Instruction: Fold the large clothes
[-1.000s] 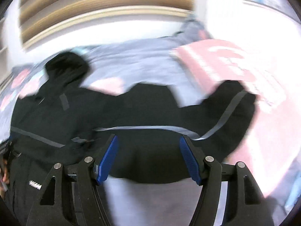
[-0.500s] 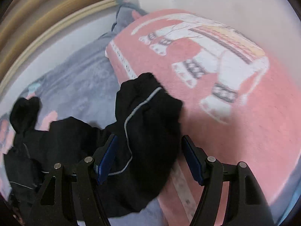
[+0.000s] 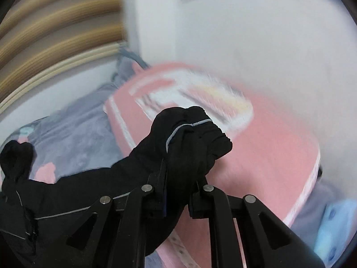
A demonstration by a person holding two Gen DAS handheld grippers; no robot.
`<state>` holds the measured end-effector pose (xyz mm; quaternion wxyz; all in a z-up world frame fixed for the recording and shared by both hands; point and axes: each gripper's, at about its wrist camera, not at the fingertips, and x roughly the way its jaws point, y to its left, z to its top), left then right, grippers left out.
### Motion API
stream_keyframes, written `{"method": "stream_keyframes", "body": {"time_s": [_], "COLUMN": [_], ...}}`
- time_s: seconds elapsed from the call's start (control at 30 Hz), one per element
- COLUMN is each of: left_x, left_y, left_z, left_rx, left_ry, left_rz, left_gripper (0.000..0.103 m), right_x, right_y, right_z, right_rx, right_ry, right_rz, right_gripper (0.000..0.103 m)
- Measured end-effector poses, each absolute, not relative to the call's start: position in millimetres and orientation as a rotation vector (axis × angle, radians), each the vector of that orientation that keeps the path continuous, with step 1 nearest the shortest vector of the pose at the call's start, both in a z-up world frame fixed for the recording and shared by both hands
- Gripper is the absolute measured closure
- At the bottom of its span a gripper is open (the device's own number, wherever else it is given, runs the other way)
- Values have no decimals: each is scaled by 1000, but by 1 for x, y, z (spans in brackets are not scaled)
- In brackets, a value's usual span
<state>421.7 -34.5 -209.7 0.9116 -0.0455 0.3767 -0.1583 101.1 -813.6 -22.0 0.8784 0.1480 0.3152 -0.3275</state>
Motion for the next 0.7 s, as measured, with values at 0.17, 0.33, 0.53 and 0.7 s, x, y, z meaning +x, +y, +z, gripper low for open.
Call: {"method": "stream_keyframes", "body": {"time_s": [0.17,0.33,0.53,0.7], "left_x": [422,421,407,396], "left_y": [-35,-35,-28,-15], "left_z": [-210,-209,-197,-185], "left_rx": [-95,-93,-112,-160], "left_ry": [777,772,722,651], "left_rz": [-327,-326,-307,-334], "left_gripper": [30,30,30,30], "right_x": [117,125,164,194], "right_y": [-819,-767,-626,-493], "right_z": [-59,-17,32,55], "right_rx": [323,248,99,34], "right_ry": [771,726,683,655], "right_rz": [-742,-618,-401,-220], "right_gripper": [89,89,89,89]}}
